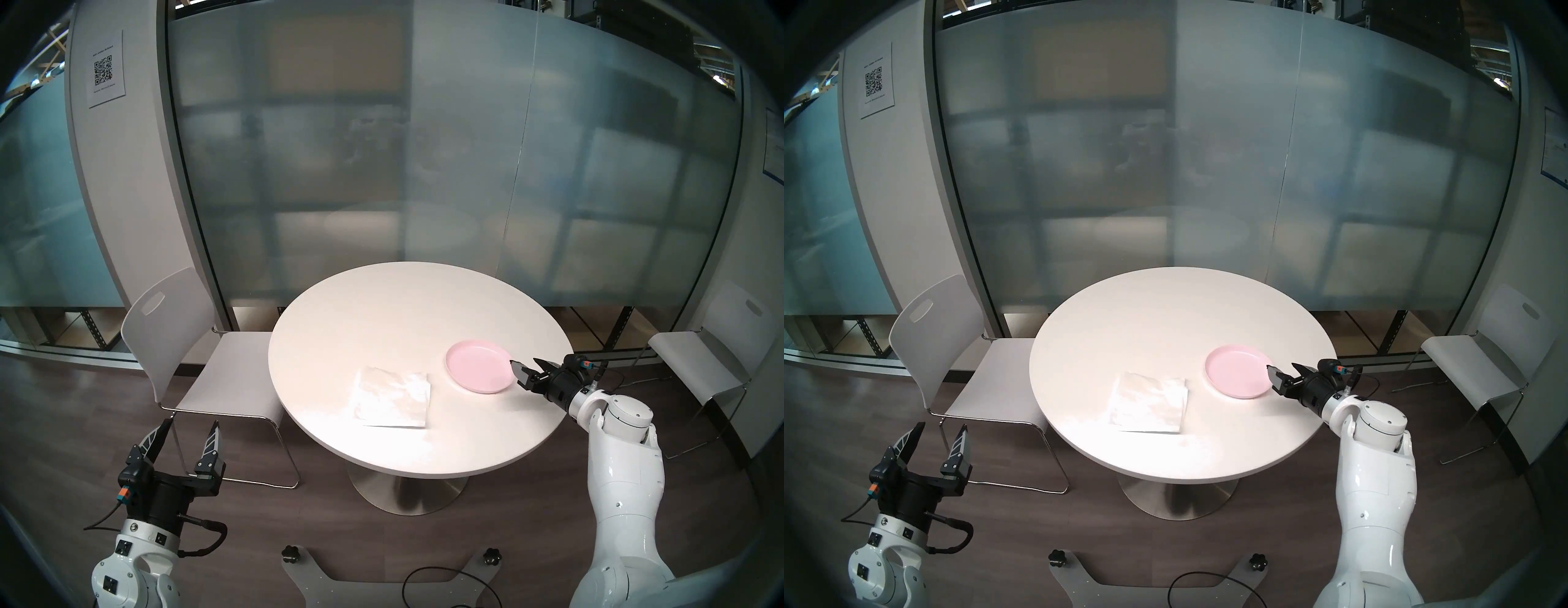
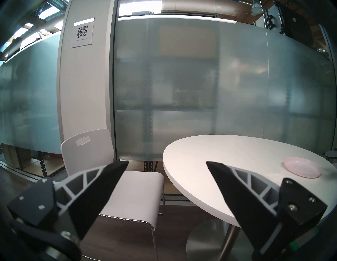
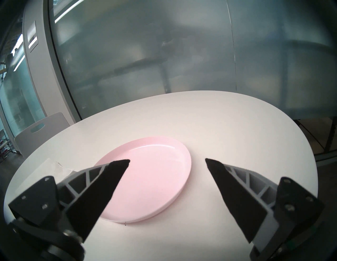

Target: Fold the napkin in half twice and place it beside the plate

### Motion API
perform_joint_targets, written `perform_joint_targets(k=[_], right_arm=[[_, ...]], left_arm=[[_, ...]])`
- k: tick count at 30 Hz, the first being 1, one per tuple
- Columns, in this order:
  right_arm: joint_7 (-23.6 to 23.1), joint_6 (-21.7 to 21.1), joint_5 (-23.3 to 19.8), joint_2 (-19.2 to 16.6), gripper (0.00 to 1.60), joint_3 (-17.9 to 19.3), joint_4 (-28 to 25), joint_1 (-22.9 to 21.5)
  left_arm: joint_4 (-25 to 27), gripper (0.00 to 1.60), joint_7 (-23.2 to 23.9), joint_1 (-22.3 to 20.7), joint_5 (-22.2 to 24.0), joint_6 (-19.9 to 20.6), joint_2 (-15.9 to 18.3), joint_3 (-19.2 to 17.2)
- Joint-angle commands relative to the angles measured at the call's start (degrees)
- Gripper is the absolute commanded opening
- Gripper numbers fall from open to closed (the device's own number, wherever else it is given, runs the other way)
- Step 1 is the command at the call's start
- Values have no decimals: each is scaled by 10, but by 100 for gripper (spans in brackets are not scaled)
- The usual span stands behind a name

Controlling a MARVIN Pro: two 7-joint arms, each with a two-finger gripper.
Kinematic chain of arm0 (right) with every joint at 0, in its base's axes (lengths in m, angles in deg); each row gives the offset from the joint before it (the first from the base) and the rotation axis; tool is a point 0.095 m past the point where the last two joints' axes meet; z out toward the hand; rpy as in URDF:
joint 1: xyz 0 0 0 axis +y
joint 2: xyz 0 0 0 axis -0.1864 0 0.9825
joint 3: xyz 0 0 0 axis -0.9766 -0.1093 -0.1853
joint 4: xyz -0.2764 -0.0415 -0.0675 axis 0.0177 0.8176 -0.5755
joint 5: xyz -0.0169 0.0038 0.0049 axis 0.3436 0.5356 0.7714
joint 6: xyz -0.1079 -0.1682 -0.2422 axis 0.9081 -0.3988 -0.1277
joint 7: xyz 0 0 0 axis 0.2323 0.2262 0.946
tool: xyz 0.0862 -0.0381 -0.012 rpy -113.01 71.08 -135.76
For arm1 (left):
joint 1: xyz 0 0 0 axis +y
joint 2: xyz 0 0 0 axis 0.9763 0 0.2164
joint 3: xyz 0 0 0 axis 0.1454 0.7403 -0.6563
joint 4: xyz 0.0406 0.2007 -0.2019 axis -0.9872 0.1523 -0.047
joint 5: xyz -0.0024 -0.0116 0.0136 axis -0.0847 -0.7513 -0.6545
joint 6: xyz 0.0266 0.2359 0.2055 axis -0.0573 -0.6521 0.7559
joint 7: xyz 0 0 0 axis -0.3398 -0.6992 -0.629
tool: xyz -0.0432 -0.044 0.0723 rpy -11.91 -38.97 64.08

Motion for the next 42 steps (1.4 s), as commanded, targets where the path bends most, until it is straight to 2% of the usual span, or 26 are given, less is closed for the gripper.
perform_joint_targets(k=[1, 7, 20, 31, 34, 35, 36, 37, 38, 42], right_arm=[[4, 15, 2, -7, 160, -8, 13, -34], [10, 19, 7, -10, 160, -14, 34, -45], [21, 47, 29, -34, 160, -31, 115, -76], [17, 58, 37, -37, 157, -39, 135, -87], [15, 56, 38, -39, 137, -42, 136, -90], [14, 55, 40, -40, 124, -44, 137, -91], [14, 55, 40, -40, 124, -44, 137, -91], [14, 55, 42, -42, 109, -47, 142, -94], [14, 55, 43, -43, 101, -47, 145, -96], [16, 55, 47, -49, 99, -51, 159, -103]], left_arm=[[0, 160, -8, -11, 1, -3, 2, -8], [-3, 160, -12, -15, 2, -2, 3, -13], [-6, 160, -12, -18, 4, -5, 4, -16], [-3, 160, -9, -19, 0, -6, 0, -15], [-3, 160, -9, -19, 0, -7, -2, -15], [-3, 160, -8, -19, 0, -7, -2, -15], [-3, 160, -8, -19, 0, -7, -2, -15], [-3, 160, -8, -19, -1, -8, -3, -15], [-3, 160, -7, -19, -1, -8, -3, -15], [-2, 160, -7, -19, -2, -9, -5, -15]])
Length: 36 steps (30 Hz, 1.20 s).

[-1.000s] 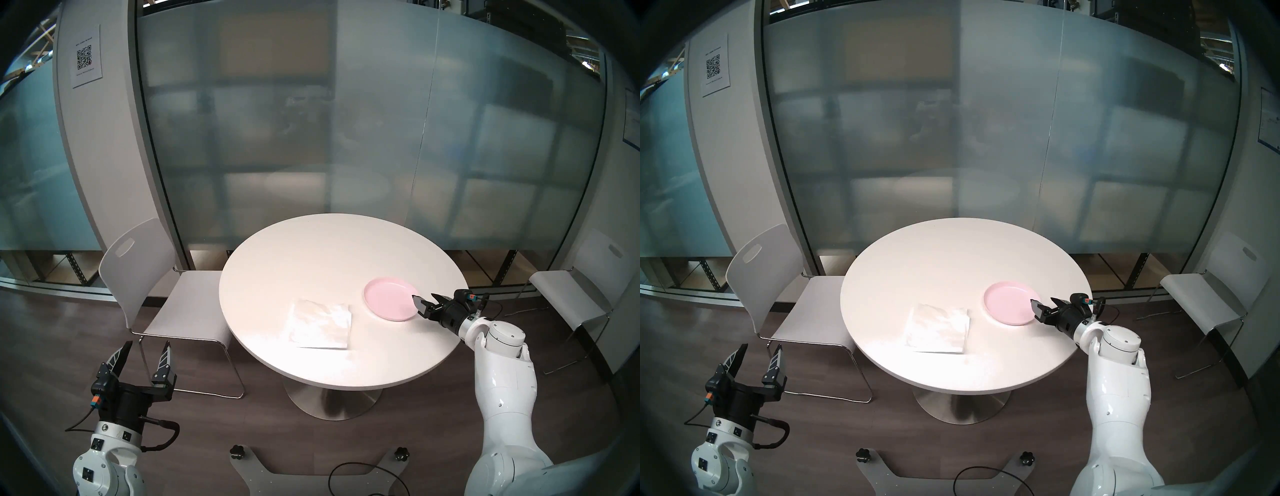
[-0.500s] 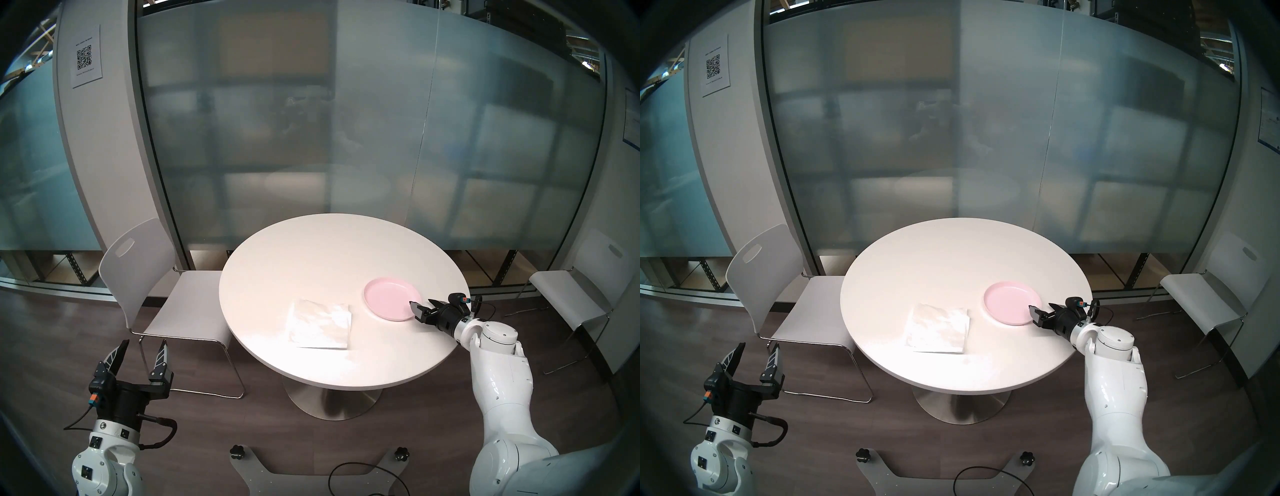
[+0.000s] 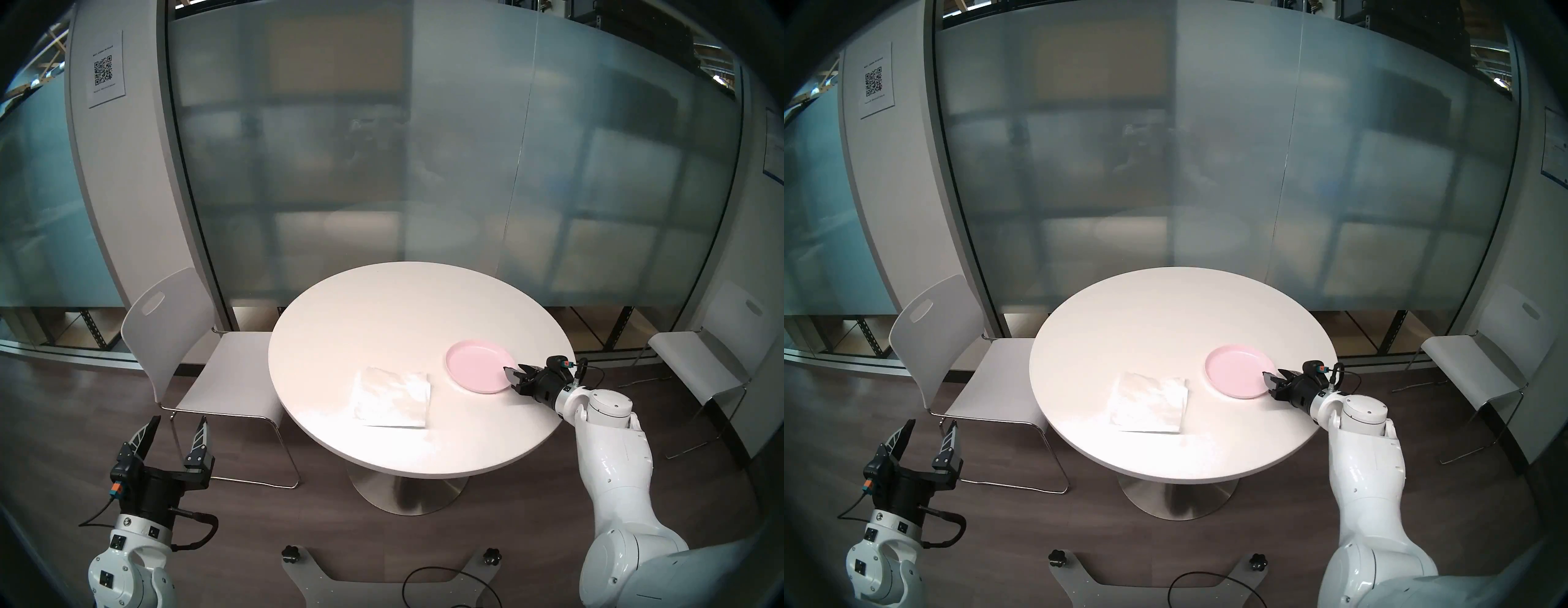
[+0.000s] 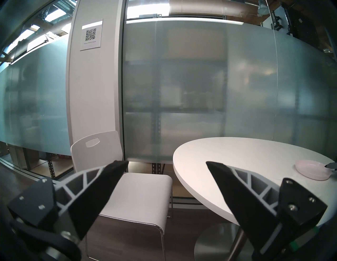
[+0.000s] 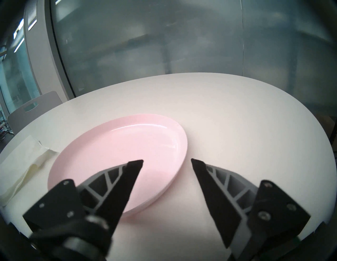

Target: Fold the napkin in half twice and place it beside the plate

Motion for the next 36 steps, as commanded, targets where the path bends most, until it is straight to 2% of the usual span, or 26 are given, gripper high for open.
perform_joint_targets(k=[1, 9, 13, 14, 16, 22, 33, 36], right_arm=[[4, 6, 8, -14, 105, -7, 21, -33], [13, 13, 21, -21, 114, -14, 58, -59], [14, 16, 25, -23, 108, -17, 69, -67], [13, 17, 27, -23, 96, -18, 74, -72], [11, 17, 27, -23, 86, -19, 79, -77], [7, 19, 29, -22, 72, -21, 85, -86], [-7, 16, 28, -25, 64, -24, 77, -85], [-9, 12, 30, -26, 69, -24, 78, -84]], left_arm=[[14, 160, -1, 3, -3, -8, -6, 1], [15, 160, 1, 4, 0, -9, -10, -7], [15, 160, 3, 4, 1, -10, -10, -9], [14, 160, 4, 3, 2, -10, -11, -10], [14, 160, 5, 3, 3, -10, -12, -11], [13, 160, 8, 2, 6, -11, -13, -15], [14, 160, 15, 2, 8, -12, -16, -18], [15, 160, 16, 2, 8, -12, -18, -19]])
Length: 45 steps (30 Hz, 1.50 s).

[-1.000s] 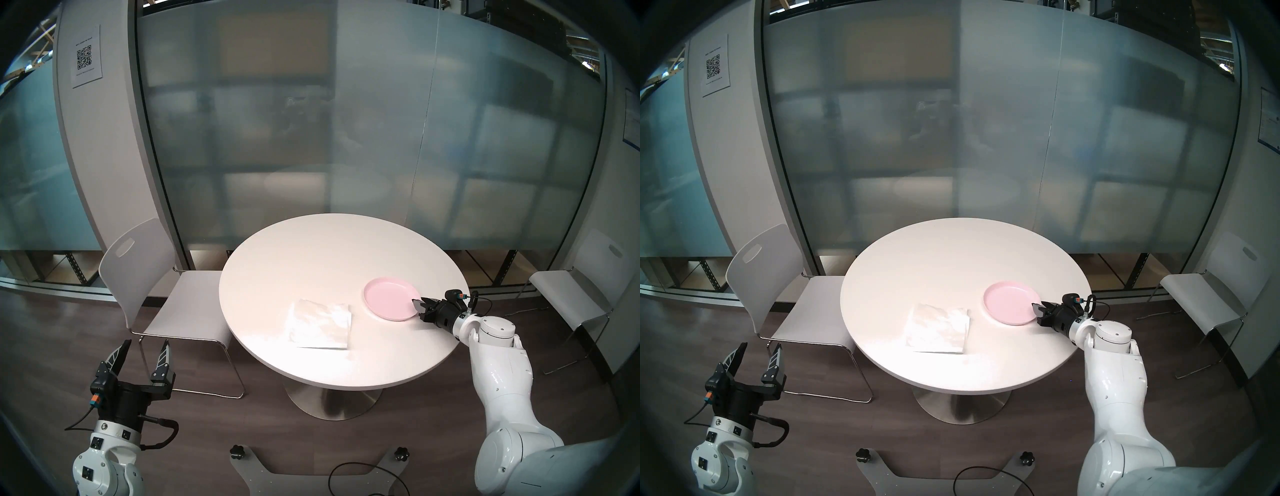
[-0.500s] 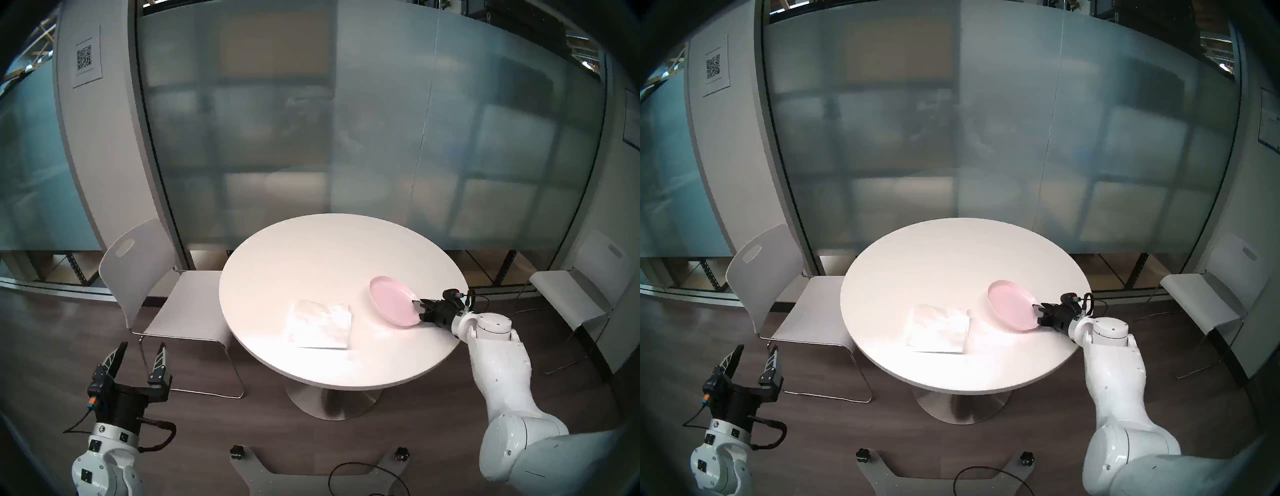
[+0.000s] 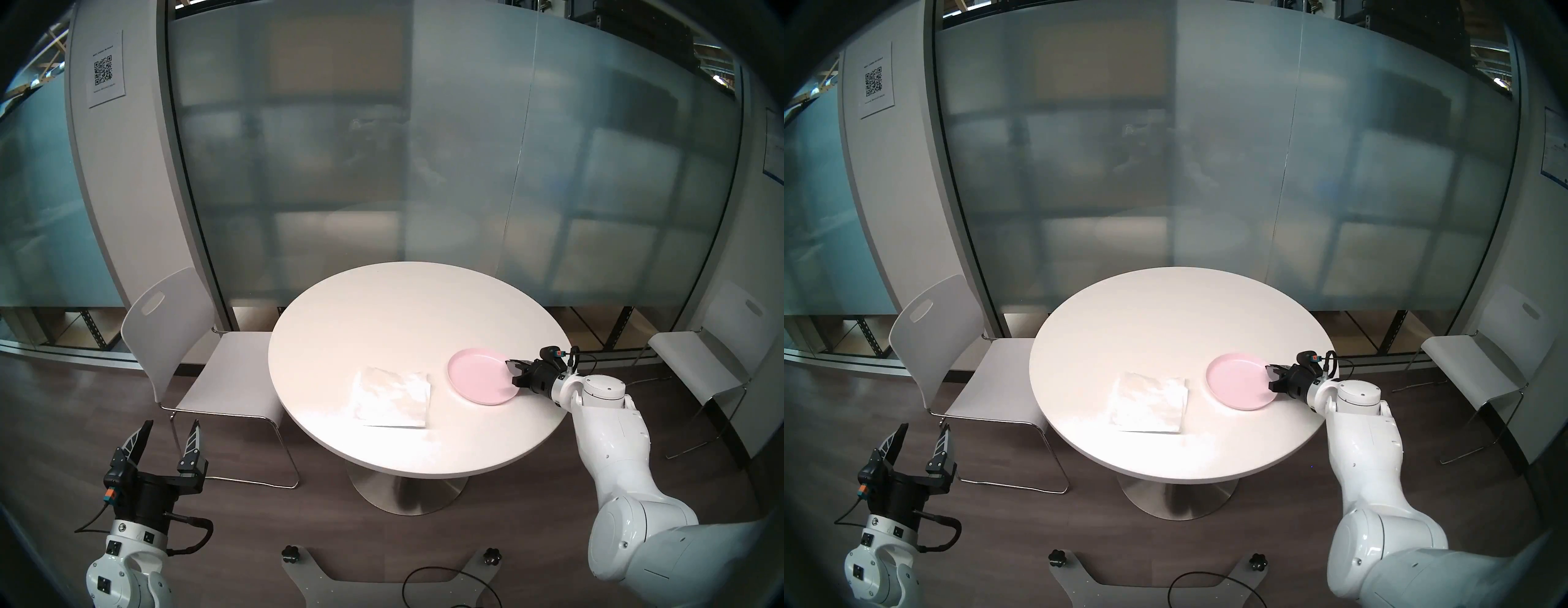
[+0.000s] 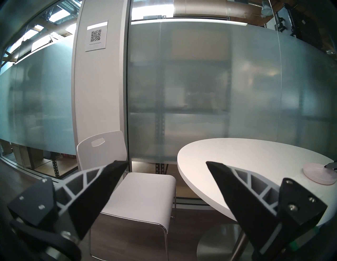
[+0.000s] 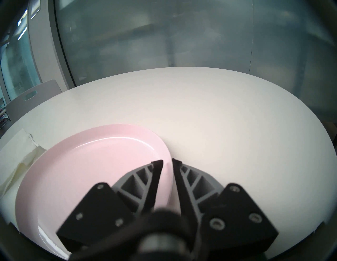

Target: Fold the napkin in half twice and place it beside the plate

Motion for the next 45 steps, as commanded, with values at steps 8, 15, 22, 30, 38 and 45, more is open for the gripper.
perform_joint_targets(k=[8, 15, 22, 30, 38, 45], right_arm=[[-14, -18, 5, -12, 72, -9, 0, -20], [-29, -44, 29, -23, 77, -36, -6, -26], [-38, -49, 44, -27, 73, -46, 0, -33], [-48, -52, 55, -28, 0, -54, -3, -32], [-69, -55, 61, -30, 0, -55, -35, -12], [-100, -63, 59, -31, 0, -56, -88, 23]], left_arm=[[14, 160, 6, 0, 1, -6, -3, -3], [14, 160, 10, 0, 4, -8, -7, -6], [12, 160, 13, 1, 9, -8, -10, -12], [10, 160, 15, 0, 12, -9, -13, -18], [10, 160, 21, -1, 14, -8, -15, -20], [12, 160, 24, 0, 13, -9, -18, -21]])
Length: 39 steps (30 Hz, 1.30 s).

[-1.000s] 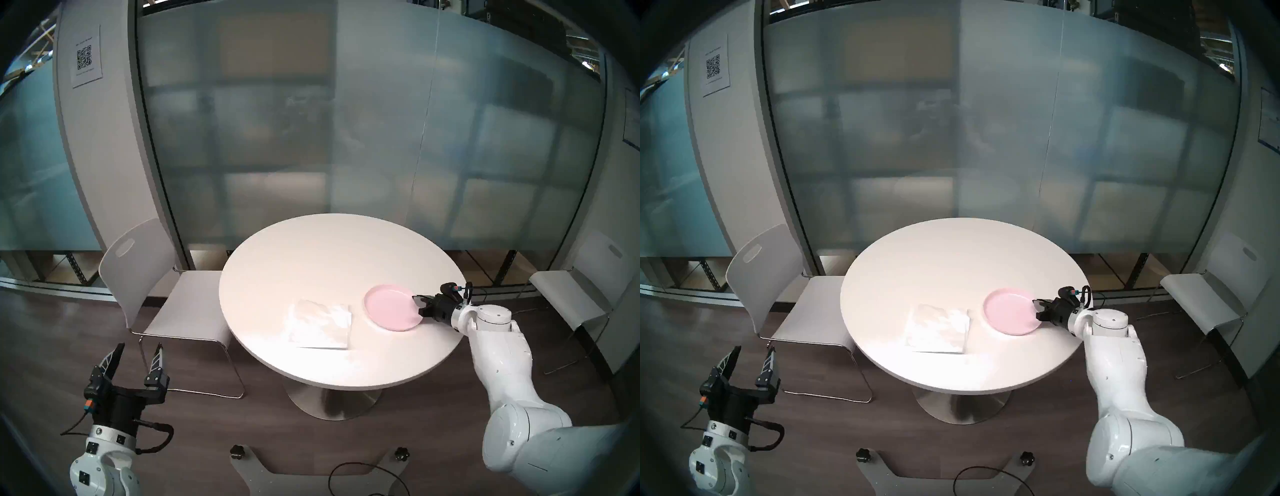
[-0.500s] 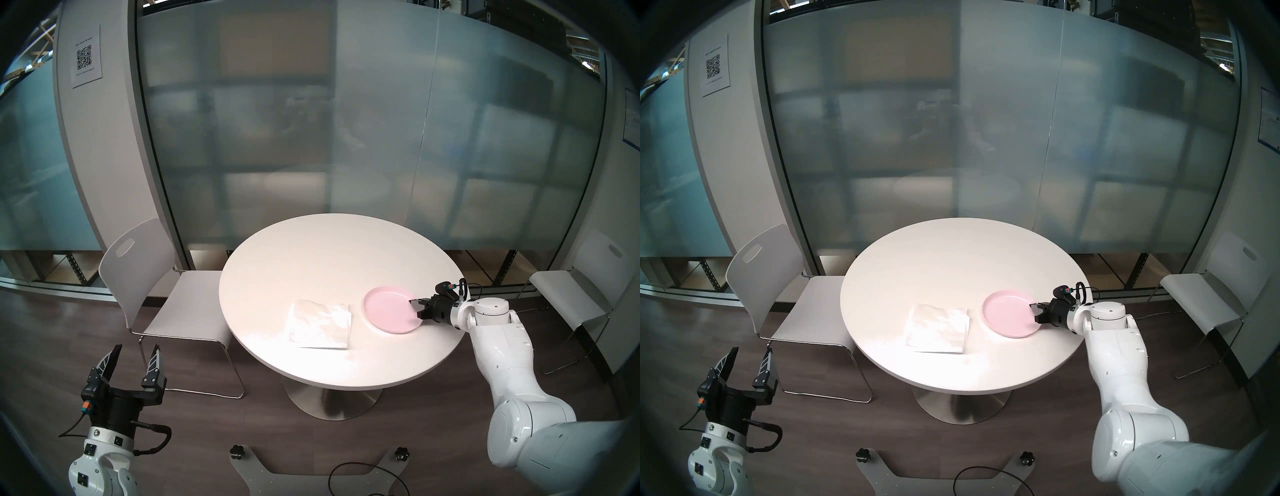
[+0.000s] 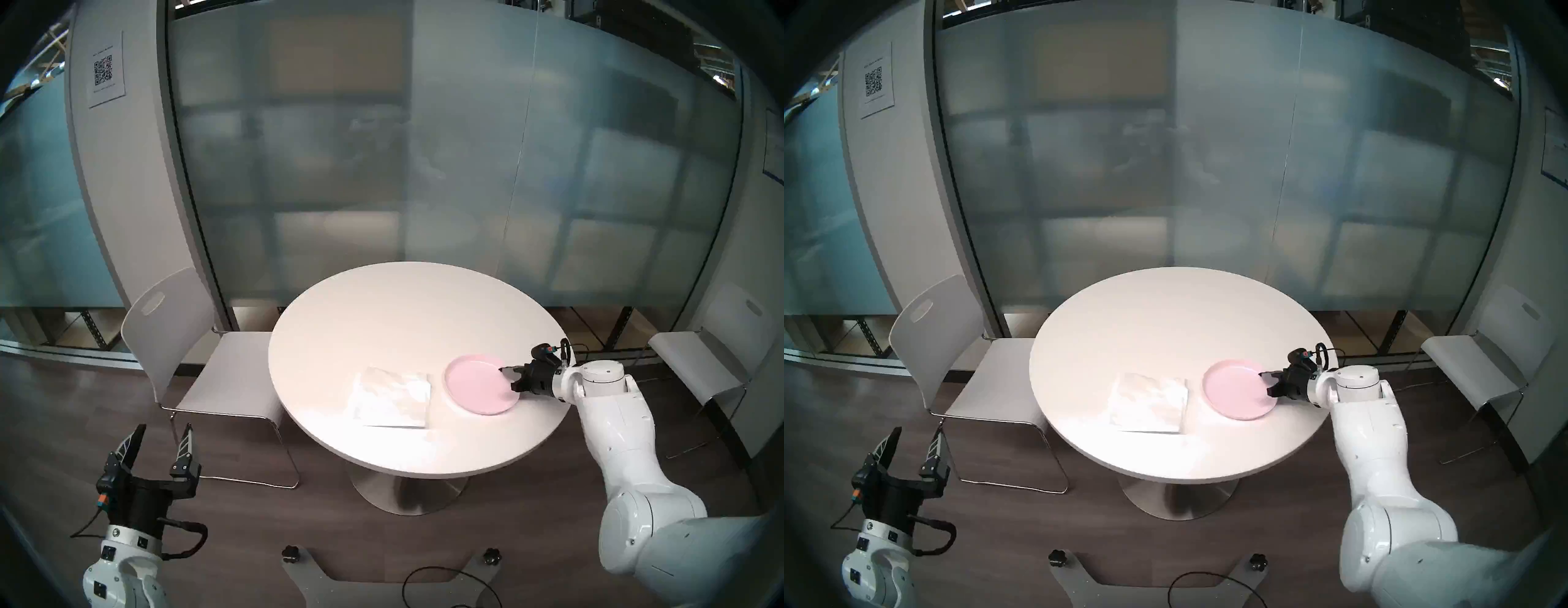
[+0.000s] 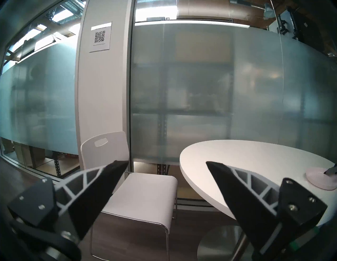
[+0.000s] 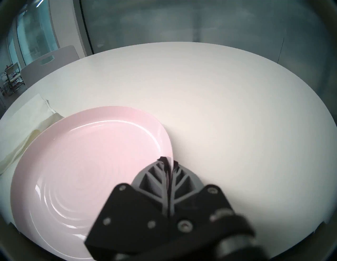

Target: Fold the napkin in half twice and place it beside the plate

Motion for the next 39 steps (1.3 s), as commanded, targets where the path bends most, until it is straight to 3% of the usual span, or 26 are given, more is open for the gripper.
perform_joint_targets(k=[1, 12, 24, 39], right_arm=[[-28, -1, -7, -3, 0, 1, -61, 31], [-82, -22, -15, -6, 0, 6, -150, 100], [-102, -53, -15, -2, 0, 29, -241, 170], [-78, -46, -10, 25, 0, 30, -240, 170]], left_arm=[[12, 160, 2, -1, 0, -5, -1, 1], [19, 160, 11, 5, -1, -9, -8, 2], [27, 160, 24, 14, -1, -13, -18, 3], [25, 160, 32, 16, 3, -17, -25, -8]])
